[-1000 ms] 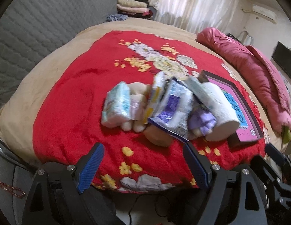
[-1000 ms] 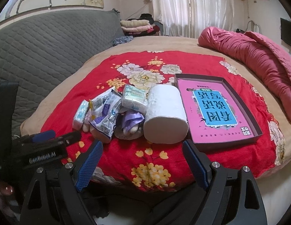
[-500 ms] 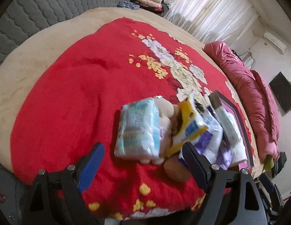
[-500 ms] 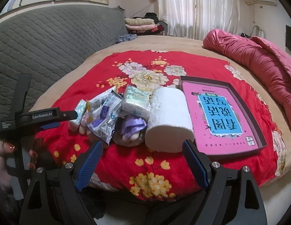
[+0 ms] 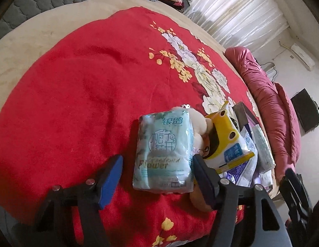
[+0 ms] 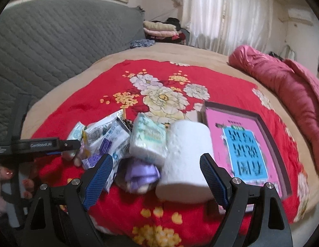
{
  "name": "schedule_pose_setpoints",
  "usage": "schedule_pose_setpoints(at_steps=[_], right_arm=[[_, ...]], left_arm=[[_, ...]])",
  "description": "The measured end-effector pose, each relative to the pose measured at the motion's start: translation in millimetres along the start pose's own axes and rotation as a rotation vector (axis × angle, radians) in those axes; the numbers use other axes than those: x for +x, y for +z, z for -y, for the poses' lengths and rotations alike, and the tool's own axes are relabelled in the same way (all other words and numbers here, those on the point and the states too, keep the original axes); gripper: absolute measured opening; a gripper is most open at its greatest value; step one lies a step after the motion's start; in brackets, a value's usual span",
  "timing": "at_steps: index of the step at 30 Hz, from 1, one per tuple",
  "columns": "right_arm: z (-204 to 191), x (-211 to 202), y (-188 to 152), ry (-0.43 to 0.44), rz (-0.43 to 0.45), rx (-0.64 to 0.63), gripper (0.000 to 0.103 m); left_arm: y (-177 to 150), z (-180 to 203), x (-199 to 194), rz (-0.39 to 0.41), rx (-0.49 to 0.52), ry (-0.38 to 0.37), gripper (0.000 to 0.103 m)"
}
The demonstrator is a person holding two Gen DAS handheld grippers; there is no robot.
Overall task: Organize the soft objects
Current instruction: 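Lower the left tool onto the green tissue pack and close on it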
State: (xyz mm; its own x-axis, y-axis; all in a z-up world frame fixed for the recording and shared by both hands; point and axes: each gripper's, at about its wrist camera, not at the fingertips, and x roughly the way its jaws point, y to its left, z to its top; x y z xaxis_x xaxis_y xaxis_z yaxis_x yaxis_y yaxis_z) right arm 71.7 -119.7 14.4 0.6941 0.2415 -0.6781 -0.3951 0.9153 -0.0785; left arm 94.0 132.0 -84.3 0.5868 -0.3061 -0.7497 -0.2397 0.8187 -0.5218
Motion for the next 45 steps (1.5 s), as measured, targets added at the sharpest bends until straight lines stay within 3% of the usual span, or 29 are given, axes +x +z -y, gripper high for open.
schedule_pose_setpoints(at_steps=[9,11,15,19,30,45], right_arm=[[-3,47,13,0.008,-0.053,-0.008,0.086],[-5,50,14,0.001,-0.047,-0.021,0.08],[-6,63,15,0.007,-0.072,-0.047,0.053],[-2,65,11,0.043,-0.059,-0.035,0.044],[18,35,8,0.075,0.049,0.033,0.042],[29,7,-3,0.099,0.094,0.056,0.042]], left_arm=[[4,2,7,0.008,0.026,-0.036,0.055],[2,4,6,0.013,0.039,-0.032,0.054],[2,6,5,0.02,0.047,-0.031,0.053],[1,2,3,0.025,0.038,-0.045,0.051],[1,4,-11,0.076,0.05,-0.072,0.048],[-15,18,-50,0.179,0.105,0.0,0.046]])
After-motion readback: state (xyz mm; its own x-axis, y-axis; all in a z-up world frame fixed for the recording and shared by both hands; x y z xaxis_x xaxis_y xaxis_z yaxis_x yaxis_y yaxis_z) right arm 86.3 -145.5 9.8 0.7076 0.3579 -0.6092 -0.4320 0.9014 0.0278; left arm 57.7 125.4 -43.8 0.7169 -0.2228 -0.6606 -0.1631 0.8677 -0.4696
